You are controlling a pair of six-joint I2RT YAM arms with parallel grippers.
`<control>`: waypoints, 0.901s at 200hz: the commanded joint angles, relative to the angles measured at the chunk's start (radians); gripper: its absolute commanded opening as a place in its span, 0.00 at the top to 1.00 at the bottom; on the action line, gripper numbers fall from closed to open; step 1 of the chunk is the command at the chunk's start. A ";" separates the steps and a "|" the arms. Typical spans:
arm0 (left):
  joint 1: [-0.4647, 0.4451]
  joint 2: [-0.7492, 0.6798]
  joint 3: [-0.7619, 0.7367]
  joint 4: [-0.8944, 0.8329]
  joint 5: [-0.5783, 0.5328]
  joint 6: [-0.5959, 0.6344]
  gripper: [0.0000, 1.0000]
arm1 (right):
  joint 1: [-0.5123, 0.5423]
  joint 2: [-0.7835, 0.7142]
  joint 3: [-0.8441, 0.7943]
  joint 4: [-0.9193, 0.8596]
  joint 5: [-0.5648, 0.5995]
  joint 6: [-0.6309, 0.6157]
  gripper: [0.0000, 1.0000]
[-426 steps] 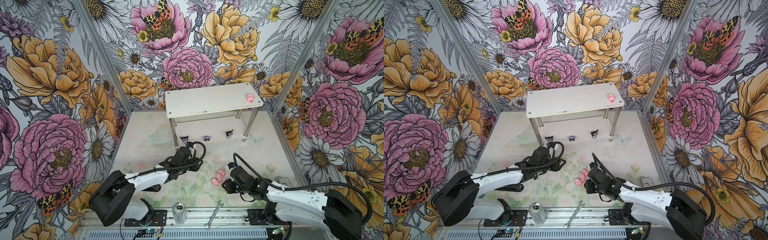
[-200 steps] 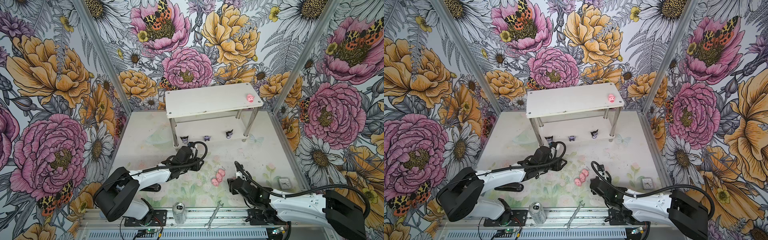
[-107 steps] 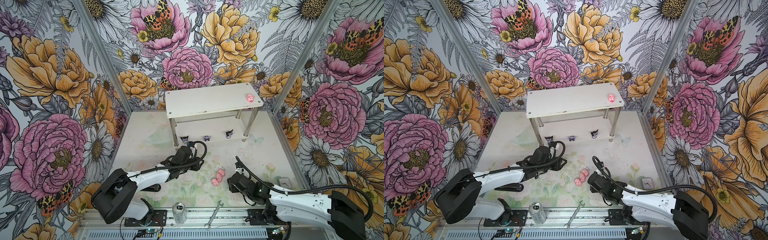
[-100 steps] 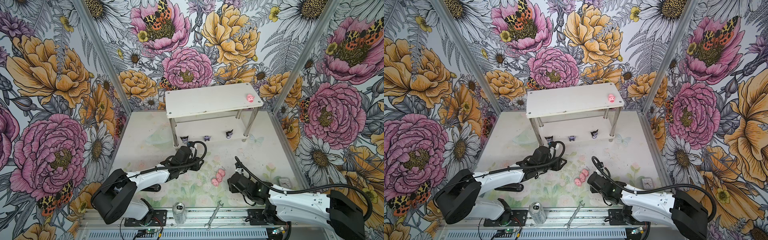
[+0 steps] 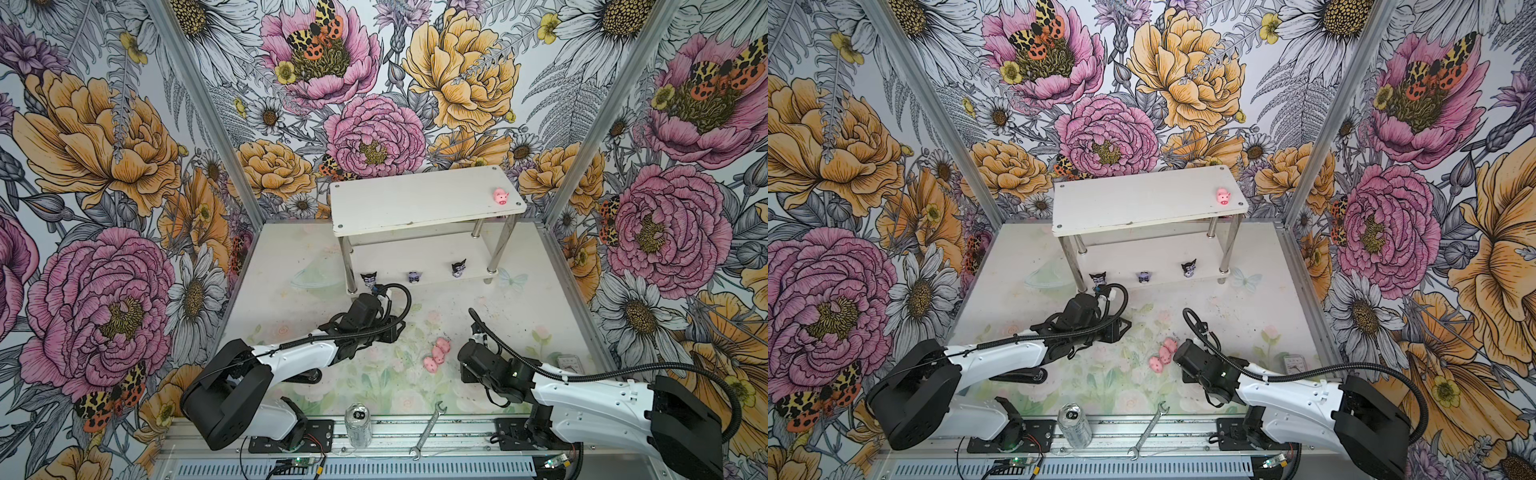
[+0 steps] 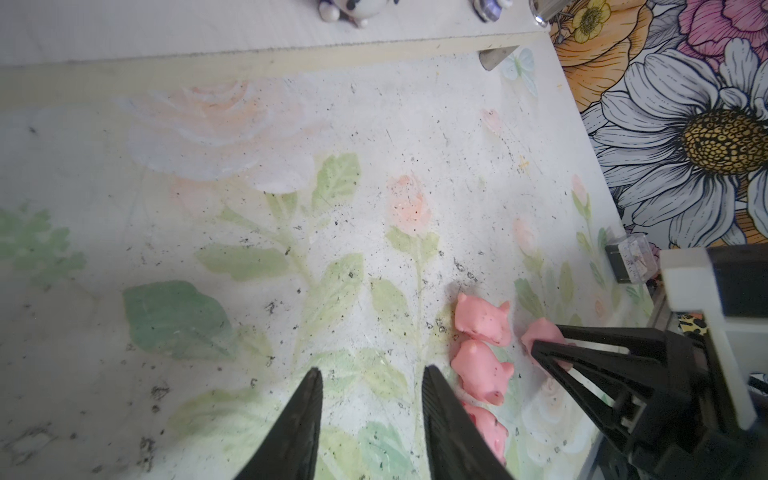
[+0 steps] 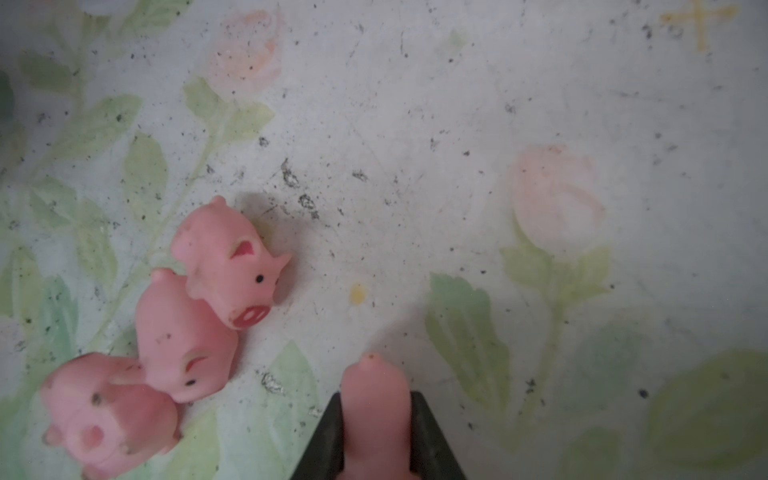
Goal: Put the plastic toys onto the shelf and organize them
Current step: 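Lift the pig with the right gripper toward the shelf's top surface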
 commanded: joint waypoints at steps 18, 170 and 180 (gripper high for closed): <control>0.019 -0.023 -0.008 0.024 0.013 0.022 0.58 | -0.041 -0.037 0.266 -0.296 0.020 -0.160 0.80; 0.035 -0.061 -0.033 0.009 0.001 0.021 0.58 | -0.398 0.610 1.808 -0.744 -0.059 -0.780 0.82; 0.038 -0.056 -0.033 0.005 0.002 0.020 0.58 | -0.413 0.651 1.858 -0.750 -0.078 -0.782 0.82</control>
